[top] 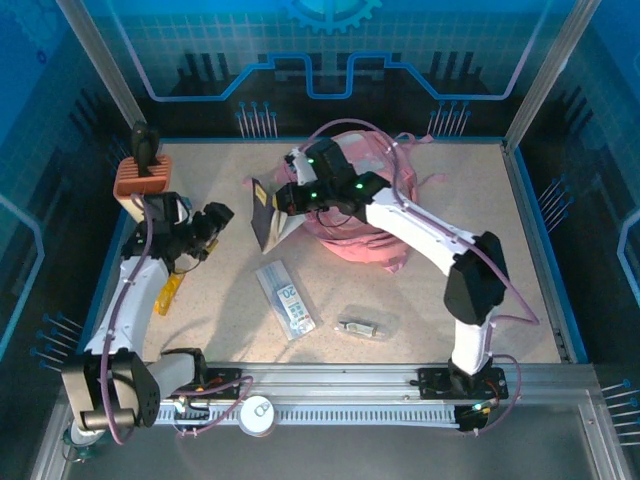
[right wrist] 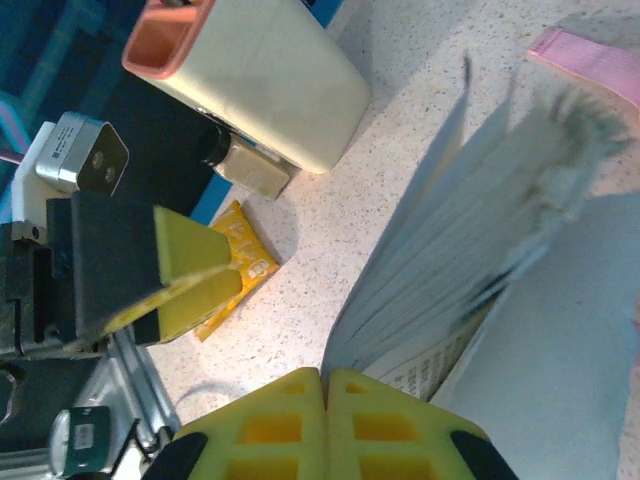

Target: Pack the student bag

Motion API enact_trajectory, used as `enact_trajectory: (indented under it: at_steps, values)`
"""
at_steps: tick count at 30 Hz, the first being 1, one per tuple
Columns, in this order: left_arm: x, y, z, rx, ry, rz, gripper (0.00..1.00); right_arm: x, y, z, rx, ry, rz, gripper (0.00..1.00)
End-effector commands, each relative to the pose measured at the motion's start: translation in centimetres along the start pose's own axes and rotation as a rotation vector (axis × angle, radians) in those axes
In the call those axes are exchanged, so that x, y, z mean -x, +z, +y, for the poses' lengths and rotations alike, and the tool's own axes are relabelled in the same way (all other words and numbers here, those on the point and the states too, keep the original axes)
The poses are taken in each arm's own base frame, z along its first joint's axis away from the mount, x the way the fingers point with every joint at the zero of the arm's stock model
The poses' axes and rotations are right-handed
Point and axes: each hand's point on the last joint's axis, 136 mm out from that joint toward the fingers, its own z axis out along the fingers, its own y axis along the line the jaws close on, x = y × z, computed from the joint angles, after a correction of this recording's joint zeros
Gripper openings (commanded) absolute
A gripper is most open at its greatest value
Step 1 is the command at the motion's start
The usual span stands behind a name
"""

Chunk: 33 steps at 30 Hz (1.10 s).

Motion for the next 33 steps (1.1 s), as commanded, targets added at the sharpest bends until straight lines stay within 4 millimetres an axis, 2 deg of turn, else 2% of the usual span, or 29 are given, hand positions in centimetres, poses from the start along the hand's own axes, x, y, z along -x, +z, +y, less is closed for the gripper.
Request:
enact_trajectory:
  at_steps: [1,7,10,13,17,20,24,29,33]
  values:
    - [-1.3,-0.4,-3.6,-0.147,-0.033,0.044,0.88,0.7,-3.3,1.6,0.106,0.034,-0.041,0.0]
    - [-3.1,1.2,-6.2,-0.246,-0.054,0.082,0.92,0.5,-7.9,1.6,0.176,0.095,-0.08,0.0]
    - [-3.9,2.9,-6.1,-0.213,-0.041,0.098,0.94,0.2,-9.3,1.9,0.2,0.107,-0.088,0.0]
    - [-4.5,4.1,-5.8,-0.208,-0.104,0.125,0.93,0.0,-10.4,1.6,0.189,0.112,-0.103,0.0]
    - [-6.0,4.2,-5.9,-0.218,-0.189,0.091,0.94,-0.2,-10.6,-0.3,0.126,0.161,-0.112,0.0]
    - [-6.9,4.2,-5.1,-0.186,-0.29,0.092,0.95,0.1,-10.3,-1.8,0.103,0.209,-0.131,0.0]
    - [-8.9,4.2,-4.8,-0.193,-0.4,0.073,0.98,1.0,-9.8,-2.1,0.114,0.227,-0.166,0.0]
    - [-12.1,5.4,-3.5,-0.124,-0.571,0.086,0.99,1.6,-9.4,-2.1,0.128,0.237,-0.186,0.0]
    - [-12.8,6.2,-5.0,-0.195,-0.649,0.055,0.99,1.5,-9.2,-2.0,0.135,0.25,-0.187,0.0]
